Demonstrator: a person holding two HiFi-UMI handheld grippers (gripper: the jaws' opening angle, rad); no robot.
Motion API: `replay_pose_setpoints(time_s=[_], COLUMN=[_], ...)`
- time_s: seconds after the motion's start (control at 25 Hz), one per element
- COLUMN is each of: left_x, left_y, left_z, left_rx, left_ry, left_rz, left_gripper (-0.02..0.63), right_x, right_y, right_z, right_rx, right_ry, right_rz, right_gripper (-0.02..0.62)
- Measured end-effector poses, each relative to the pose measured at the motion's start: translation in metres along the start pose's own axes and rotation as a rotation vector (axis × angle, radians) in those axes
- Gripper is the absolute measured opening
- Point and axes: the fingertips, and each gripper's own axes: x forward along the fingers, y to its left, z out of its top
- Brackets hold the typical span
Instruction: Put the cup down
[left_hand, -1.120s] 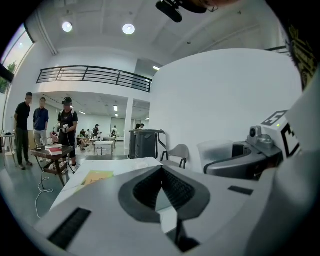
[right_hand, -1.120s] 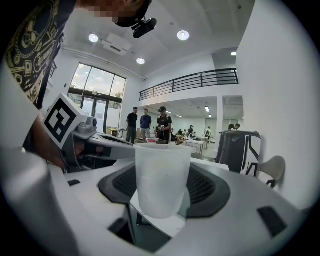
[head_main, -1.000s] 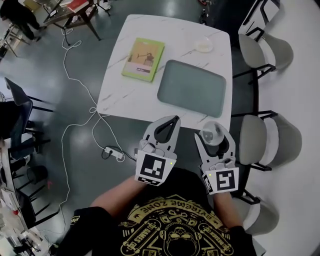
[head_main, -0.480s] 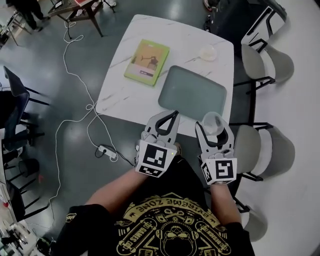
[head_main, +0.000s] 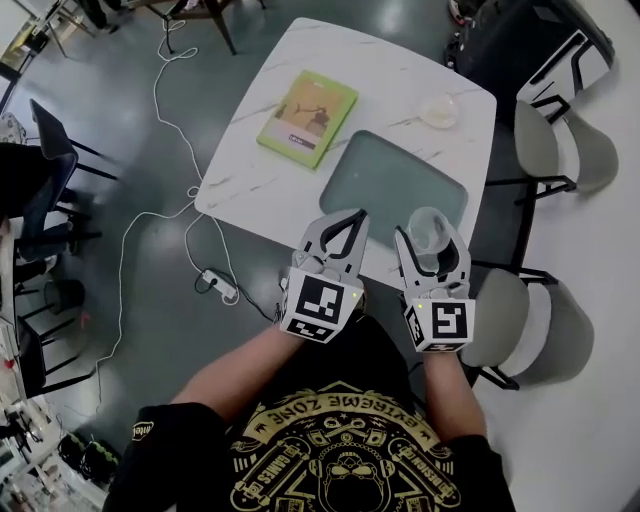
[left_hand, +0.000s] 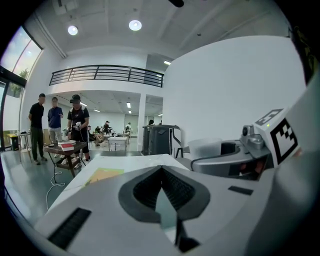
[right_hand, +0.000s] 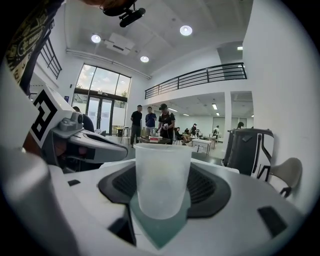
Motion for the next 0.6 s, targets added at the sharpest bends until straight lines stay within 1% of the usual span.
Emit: replay_pose_setpoints(time_s=[0.2, 0.36, 0.6], left_x=[0.021, 0.036, 0.052], left_y=[0.0, 0.001, 0.01], left_z=[-0.007, -0.022, -0.042], left_rx=[-0.002, 0.014, 0.014], left_ry=[0.023, 0.071, 0.125], left_rz=[0.048, 0.088, 0.138], left_gripper=[0.003, 0.003, 0.003], right_x=[0.015, 0.028, 0.048], right_y=[-0.012, -0.019, -0.024], right_z=[-0.011, -0.021, -0.042], right_rx=[0.012, 0.009, 0.01], right_ry=[0.005, 0.018, 0.049], right_rz=[0.054, 0.095, 0.14], right_gripper=[0.28, 0.28, 0.28])
